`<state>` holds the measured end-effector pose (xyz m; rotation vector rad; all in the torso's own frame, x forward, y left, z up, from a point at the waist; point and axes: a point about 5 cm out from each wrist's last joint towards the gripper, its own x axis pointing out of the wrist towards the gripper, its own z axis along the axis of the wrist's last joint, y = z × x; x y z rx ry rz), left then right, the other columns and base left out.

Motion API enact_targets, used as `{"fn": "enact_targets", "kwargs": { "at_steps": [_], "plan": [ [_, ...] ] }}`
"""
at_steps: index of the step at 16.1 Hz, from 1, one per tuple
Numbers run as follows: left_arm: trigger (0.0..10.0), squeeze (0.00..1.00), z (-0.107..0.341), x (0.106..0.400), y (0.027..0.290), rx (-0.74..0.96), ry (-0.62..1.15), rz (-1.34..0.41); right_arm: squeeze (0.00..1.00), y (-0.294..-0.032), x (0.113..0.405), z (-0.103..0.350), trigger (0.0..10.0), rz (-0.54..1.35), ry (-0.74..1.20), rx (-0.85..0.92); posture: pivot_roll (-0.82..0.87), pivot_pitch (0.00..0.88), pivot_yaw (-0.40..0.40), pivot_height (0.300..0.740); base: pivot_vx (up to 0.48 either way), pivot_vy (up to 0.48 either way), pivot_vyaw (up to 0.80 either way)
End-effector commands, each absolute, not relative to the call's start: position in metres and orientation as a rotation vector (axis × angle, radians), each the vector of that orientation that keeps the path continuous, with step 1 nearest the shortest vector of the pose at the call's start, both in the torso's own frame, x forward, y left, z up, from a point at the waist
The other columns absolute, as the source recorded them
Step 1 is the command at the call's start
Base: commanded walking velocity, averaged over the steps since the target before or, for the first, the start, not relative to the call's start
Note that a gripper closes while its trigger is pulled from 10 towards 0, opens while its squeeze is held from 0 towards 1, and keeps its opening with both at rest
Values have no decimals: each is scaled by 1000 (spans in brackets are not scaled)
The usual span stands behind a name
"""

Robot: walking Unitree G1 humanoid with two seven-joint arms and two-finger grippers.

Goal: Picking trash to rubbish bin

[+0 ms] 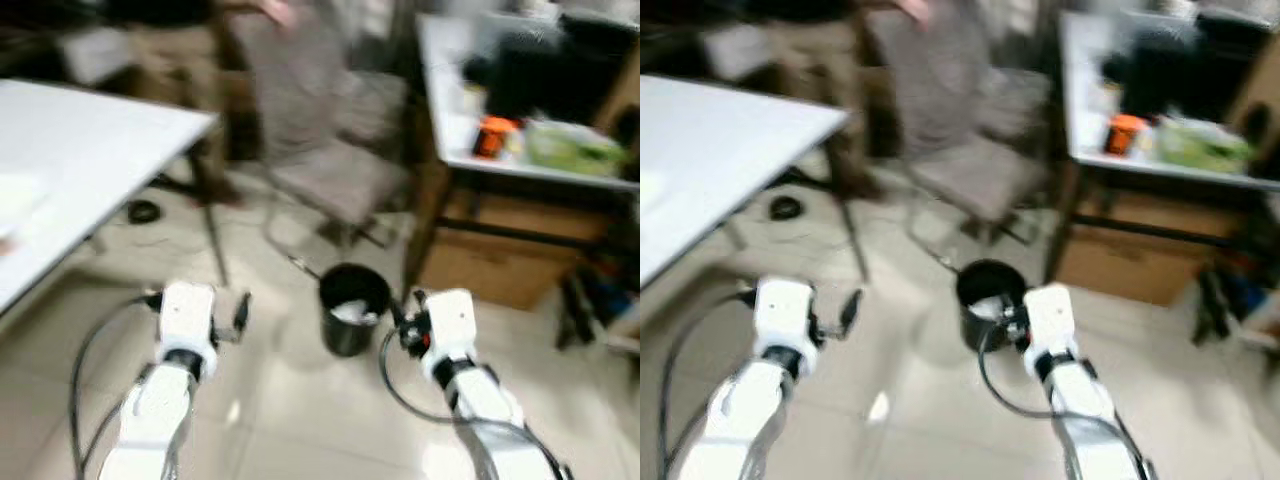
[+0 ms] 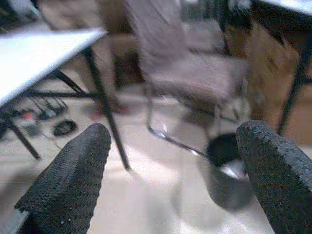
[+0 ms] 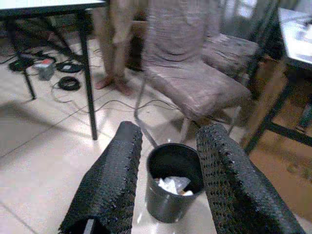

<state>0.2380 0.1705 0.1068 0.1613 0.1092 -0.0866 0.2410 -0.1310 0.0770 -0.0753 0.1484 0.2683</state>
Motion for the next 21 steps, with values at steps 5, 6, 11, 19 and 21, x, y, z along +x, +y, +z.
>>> {"fn": "enact_targets", "kwargs": {
  "at_steps": [5,6,11,19,21],
  "plan": [
    [10000,0,140,243,181,185,-19,-17,0,-115,261,110,10000,387,41,-72,-67,0,-69,740,169,0,800],
    [10000,0,145,245,186,189,-32,1,0,-111,263,112,10000,411,35,-69,-60,0,-73,740,300,0,800],
    [10000,0,155,249,196,210,-50,30,0,-105,263,111,10000,439,39,-57,-44,0,-72,740,300,0,800],
    [10000,0,156,255,200,228,-39,21,0,-104,261,102,10000,430,56,-38,-40,0,-60,740,301,0,700],
    [10000,0,151,259,195,229,-18,-35,0,-113,262,97,10000,352,64,-39,-47,0,-48,740,300,0,0]
  ]
}}
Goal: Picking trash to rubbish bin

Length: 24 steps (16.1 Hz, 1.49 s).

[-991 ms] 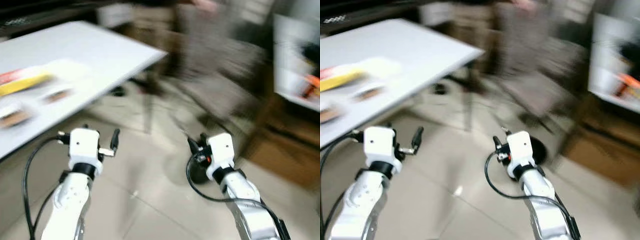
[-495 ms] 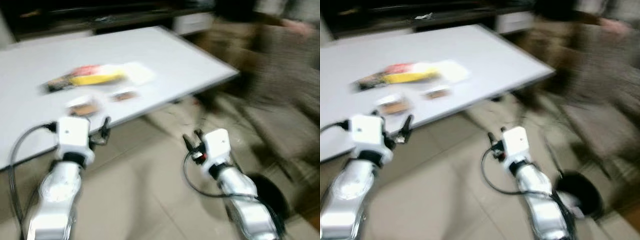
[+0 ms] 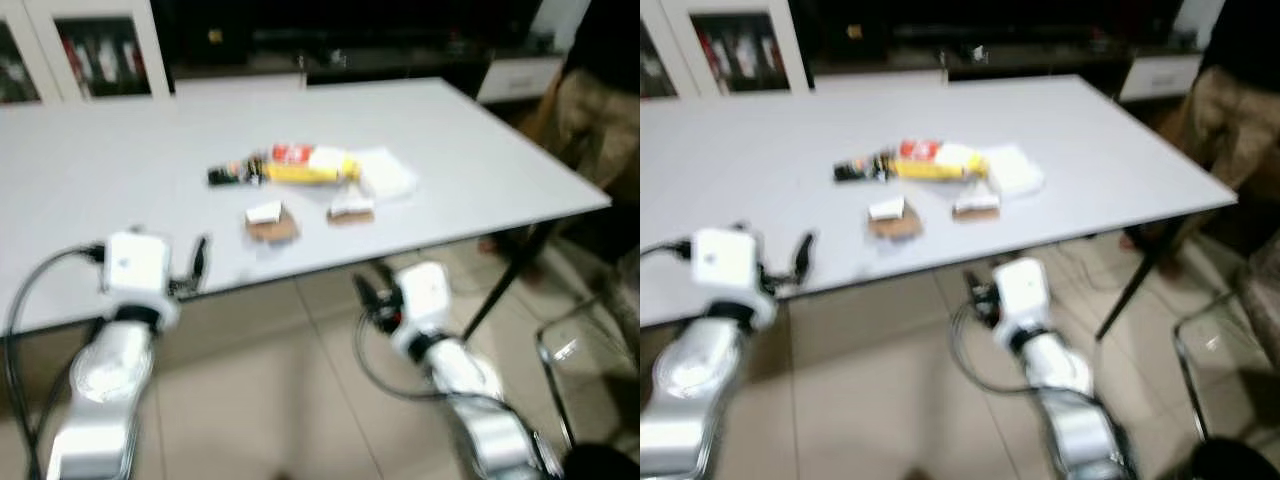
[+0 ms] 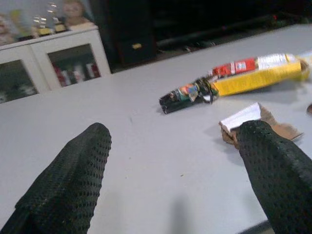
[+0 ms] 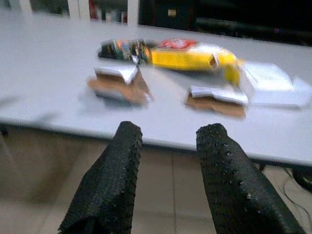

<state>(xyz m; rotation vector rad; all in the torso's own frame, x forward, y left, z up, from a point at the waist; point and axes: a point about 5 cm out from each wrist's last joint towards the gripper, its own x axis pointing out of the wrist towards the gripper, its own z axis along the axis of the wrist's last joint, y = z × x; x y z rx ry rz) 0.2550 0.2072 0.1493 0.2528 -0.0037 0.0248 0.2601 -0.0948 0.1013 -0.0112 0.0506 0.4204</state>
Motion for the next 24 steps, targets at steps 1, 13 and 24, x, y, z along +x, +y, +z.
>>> {"fn": "enact_targets", "kwargs": {
  "at_steps": [1,13,24],
  "plan": [
    [10000,0,149,261,193,229,-14,-52,0,-116,262,96,10000,326,66,-46,-51,0,-44,740,300,0,0],
    [10000,0,140,273,178,189,3,-129,0,-129,262,91,10000,222,84,-50,-74,0,-30,740,319,0,-162],
    [10000,0,129,262,180,209,37,-140,0,-135,269,100,10000,226,16,-59,-72,0,-31,740,330,0,0]
  ]
}}
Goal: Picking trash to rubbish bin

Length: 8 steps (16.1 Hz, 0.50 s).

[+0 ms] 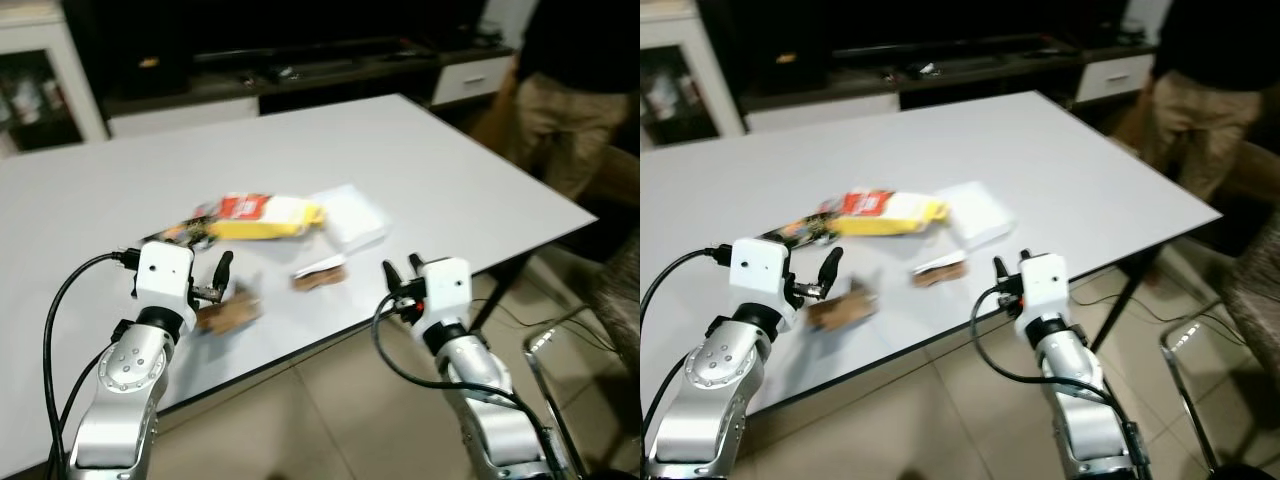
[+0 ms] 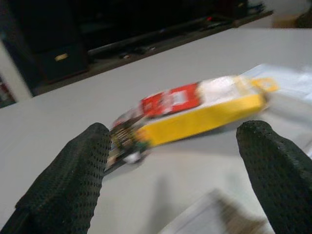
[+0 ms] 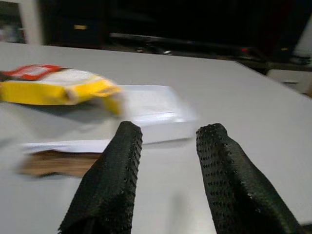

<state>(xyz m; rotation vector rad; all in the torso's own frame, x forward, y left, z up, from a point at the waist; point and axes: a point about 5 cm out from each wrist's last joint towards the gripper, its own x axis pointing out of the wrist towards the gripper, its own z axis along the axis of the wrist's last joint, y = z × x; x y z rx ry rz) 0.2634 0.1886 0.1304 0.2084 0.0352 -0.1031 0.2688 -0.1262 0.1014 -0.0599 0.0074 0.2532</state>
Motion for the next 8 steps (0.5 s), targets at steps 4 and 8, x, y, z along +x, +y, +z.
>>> {"fn": "enact_targets", "kwargs": {
  "at_steps": [4,8],
  "plan": [
    [10000,0,125,260,182,214,49,-139,0,-136,269,99,10000,220,8,-58,-69,0,-31,740,329,0,0],
    [10000,0,119,259,180,228,66,-145,0,-140,266,91,10000,193,35,-43,-79,0,-19,740,0,0,0]
  ]
}}
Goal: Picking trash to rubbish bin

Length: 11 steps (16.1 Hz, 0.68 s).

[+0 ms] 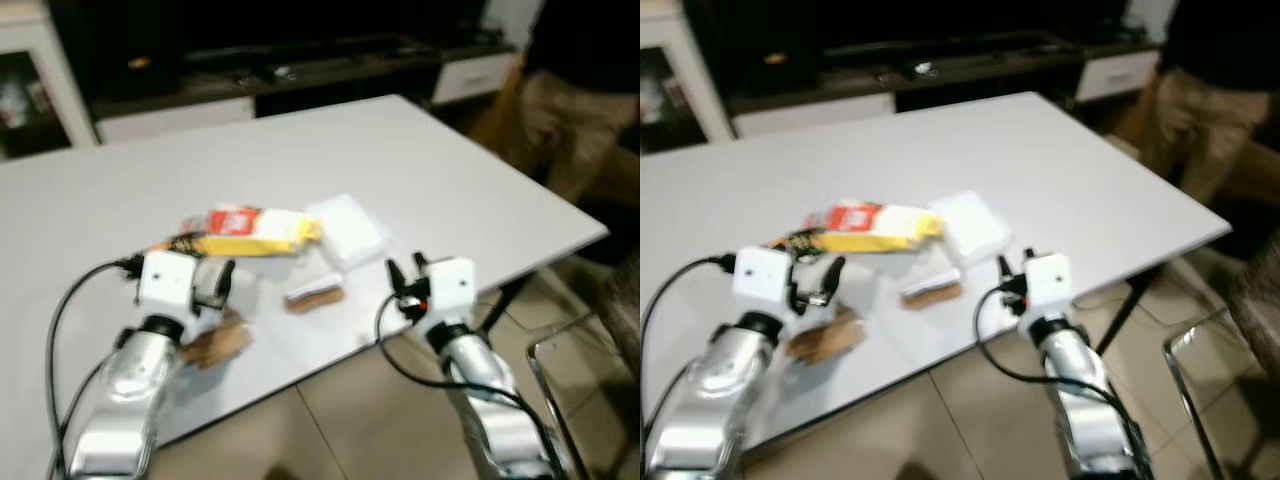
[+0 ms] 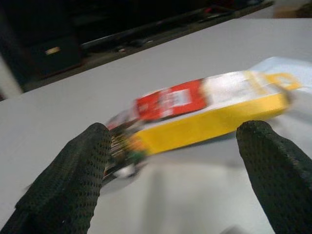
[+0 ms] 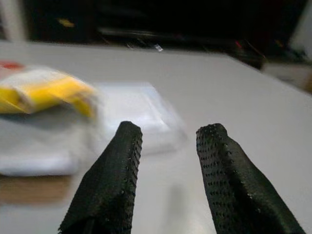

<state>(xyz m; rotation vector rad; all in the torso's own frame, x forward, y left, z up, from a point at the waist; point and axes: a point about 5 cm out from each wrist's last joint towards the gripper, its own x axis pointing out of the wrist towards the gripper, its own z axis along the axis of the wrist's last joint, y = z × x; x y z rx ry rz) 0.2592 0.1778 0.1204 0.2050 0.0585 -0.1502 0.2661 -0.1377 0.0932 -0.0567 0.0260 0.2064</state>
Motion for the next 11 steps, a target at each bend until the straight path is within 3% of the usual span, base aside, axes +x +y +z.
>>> {"fn": "enact_targets", "kwargs": {
  "at_steps": [1,5,11],
  "plan": [
    [10000,0,118,259,180,225,70,-145,0,-142,264,89,10000,181,45,-35,-81,0,-17,740,0,0,0],
    [10000,0,116,259,181,225,75,-152,0,-145,261,86,10000,162,55,-25,-87,0,-12,740,0,139,-573],
    [10000,0,116,262,180,221,73,-158,0,-146,259,85,10000,155,63,-15,-91,0,-11,740,0,428,-648]
  ]
}}
